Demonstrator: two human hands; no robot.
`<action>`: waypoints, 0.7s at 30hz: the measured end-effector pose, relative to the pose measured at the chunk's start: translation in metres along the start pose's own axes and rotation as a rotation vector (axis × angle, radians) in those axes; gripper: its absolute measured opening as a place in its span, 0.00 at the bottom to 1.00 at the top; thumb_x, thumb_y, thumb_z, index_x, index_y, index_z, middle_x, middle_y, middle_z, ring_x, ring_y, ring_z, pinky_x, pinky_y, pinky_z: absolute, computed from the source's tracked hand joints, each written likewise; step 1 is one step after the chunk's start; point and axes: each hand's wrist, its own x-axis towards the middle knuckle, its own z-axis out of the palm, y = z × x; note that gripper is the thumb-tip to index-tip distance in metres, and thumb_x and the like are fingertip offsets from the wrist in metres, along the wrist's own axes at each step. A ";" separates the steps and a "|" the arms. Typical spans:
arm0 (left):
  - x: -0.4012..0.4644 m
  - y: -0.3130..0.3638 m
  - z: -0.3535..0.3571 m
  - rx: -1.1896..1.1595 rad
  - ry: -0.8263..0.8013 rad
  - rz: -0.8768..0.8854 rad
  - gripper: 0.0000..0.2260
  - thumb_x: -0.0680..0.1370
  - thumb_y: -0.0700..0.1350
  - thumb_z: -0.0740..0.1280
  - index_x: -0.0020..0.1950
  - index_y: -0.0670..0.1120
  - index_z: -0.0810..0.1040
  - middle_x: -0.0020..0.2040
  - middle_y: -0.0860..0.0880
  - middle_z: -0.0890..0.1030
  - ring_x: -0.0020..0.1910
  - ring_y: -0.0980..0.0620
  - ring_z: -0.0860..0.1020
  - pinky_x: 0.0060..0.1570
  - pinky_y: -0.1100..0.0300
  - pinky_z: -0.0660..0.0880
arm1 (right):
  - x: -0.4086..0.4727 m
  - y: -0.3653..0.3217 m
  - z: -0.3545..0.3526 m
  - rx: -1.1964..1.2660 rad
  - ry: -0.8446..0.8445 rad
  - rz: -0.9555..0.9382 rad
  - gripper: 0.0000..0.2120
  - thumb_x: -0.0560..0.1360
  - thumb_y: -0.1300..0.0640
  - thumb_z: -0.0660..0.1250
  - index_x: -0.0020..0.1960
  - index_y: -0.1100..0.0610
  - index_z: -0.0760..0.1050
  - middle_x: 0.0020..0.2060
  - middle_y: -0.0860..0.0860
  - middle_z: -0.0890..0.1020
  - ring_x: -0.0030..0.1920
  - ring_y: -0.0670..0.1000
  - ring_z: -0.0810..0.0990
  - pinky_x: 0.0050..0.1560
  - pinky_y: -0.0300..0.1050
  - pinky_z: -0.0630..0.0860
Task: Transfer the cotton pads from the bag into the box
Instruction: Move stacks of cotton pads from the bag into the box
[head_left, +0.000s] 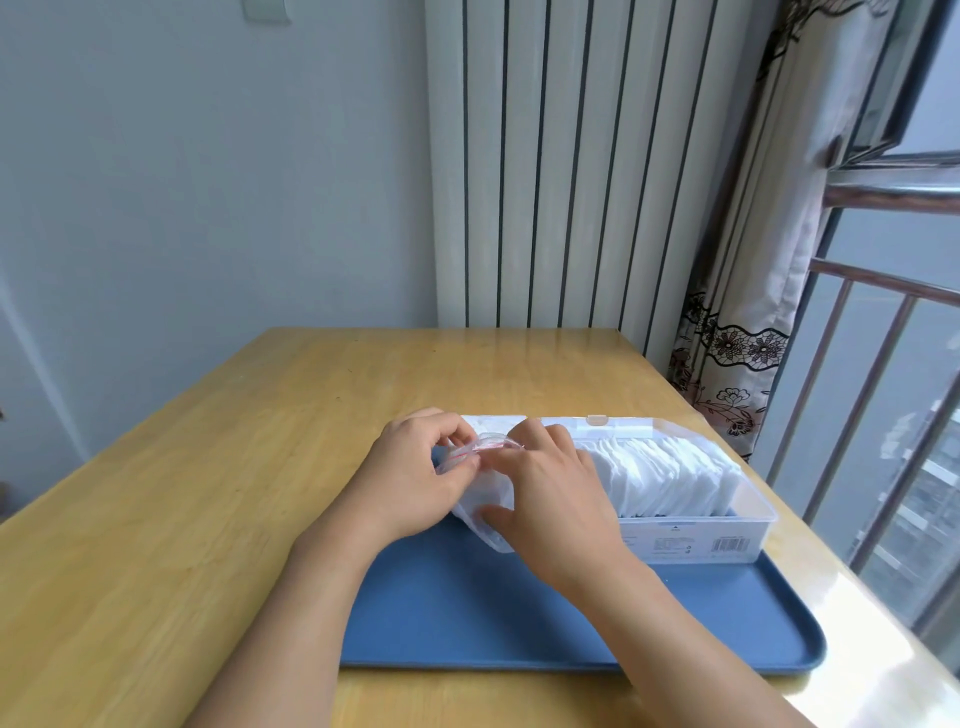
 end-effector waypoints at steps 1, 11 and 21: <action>0.000 0.000 0.000 0.010 0.013 -0.003 0.04 0.76 0.44 0.71 0.43 0.53 0.82 0.45 0.54 0.80 0.50 0.54 0.78 0.50 0.56 0.77 | 0.000 0.000 0.001 -0.021 -0.008 -0.003 0.20 0.76 0.46 0.70 0.67 0.38 0.74 0.55 0.45 0.69 0.61 0.53 0.67 0.59 0.48 0.68; 0.004 -0.006 0.004 0.048 0.048 -0.043 0.07 0.76 0.43 0.72 0.39 0.52 0.82 0.41 0.54 0.80 0.45 0.56 0.78 0.43 0.64 0.73 | -0.001 0.000 -0.001 0.007 -0.003 -0.005 0.16 0.76 0.50 0.69 0.61 0.41 0.70 0.57 0.44 0.70 0.61 0.51 0.67 0.57 0.48 0.68; 0.001 -0.001 0.004 -0.018 0.019 -0.091 0.07 0.79 0.39 0.67 0.43 0.49 0.78 0.44 0.54 0.82 0.45 0.57 0.78 0.37 0.73 0.68 | 0.000 -0.002 0.007 -0.166 0.007 -0.005 0.19 0.75 0.49 0.69 0.66 0.46 0.72 0.60 0.48 0.68 0.62 0.55 0.67 0.58 0.51 0.69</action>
